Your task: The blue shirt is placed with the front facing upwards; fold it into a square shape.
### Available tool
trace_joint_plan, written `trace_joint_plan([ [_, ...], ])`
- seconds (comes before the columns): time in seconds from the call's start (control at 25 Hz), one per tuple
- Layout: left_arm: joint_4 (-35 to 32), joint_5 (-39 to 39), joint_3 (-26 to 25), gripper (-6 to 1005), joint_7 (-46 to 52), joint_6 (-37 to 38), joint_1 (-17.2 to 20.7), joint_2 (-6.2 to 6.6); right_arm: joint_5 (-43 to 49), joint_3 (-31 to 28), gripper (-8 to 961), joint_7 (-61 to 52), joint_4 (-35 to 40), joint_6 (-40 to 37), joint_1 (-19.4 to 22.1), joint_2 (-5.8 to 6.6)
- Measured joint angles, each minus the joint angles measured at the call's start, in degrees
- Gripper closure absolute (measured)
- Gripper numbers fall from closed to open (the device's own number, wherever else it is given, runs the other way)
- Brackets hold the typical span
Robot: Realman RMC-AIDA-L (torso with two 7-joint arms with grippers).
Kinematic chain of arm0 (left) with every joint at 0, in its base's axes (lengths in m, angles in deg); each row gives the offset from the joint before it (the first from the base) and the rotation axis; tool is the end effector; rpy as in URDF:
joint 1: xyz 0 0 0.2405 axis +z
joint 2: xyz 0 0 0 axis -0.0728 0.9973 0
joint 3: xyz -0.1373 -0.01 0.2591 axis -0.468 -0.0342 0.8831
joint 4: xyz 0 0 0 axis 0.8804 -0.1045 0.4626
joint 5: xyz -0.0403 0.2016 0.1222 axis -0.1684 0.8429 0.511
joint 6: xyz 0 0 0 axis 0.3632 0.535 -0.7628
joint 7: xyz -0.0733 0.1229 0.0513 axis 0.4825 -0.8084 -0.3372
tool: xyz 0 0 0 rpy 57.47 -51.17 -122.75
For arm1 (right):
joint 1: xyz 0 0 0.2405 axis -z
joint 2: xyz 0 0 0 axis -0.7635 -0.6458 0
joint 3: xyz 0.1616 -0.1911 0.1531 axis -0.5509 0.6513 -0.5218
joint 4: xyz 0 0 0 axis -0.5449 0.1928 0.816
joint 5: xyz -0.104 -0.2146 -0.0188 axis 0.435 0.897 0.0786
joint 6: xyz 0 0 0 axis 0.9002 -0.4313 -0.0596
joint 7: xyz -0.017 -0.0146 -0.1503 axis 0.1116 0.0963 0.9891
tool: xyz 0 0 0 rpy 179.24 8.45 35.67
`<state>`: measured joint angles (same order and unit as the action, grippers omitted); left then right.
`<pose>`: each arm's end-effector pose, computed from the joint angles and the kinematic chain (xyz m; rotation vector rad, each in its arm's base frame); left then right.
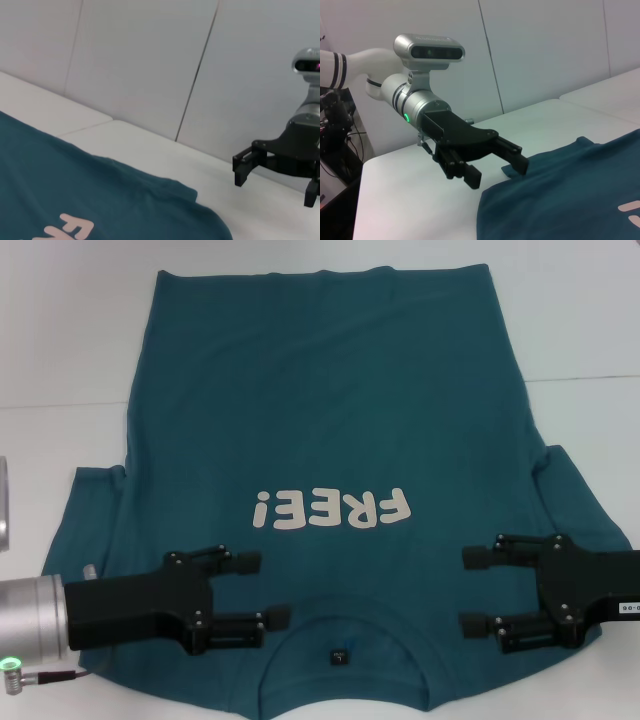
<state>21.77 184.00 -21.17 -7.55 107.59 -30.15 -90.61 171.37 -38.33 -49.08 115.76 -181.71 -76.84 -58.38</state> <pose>-0.2871 0.3534 -0.0528 -2.8154 -0.6258 -0.7850 0.3187 0.3359 0.0163 -2.8530 0.5361 0.7062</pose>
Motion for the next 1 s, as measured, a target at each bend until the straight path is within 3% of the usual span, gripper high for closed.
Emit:
trace_joint_plan([
  [0.52, -0.6, 1.5, -0.4, 133, 0.1, -2.3, -0.7, -0.81, -0.2, -0.3, 50, -0.2, 0.8, 0.1, -0.1, -0.41],
  [0.68, -4.8, 1.4, -6.6, 135, 1.5, -3.7, 1.6, -1.46, -0.5, -0.7, 49, 0.1, 0.9, 0.4, 0.2, -0.6],
  [0.84, -10.0, 2.2, -15.2, 136, 14.4, -12.6, 3.9, -1.57, -0.5, -0.7, 49, 0.2, 0.9, 0.5, 0.2, -0.94],
  [1.0, -11.4, 7.4, -16.2, 138, 28.2, -17.1, 4.5, 0.63, -0.6, -0.7, 51, 0.2, 1.1, 0.5, 0.2, -0.99],
])
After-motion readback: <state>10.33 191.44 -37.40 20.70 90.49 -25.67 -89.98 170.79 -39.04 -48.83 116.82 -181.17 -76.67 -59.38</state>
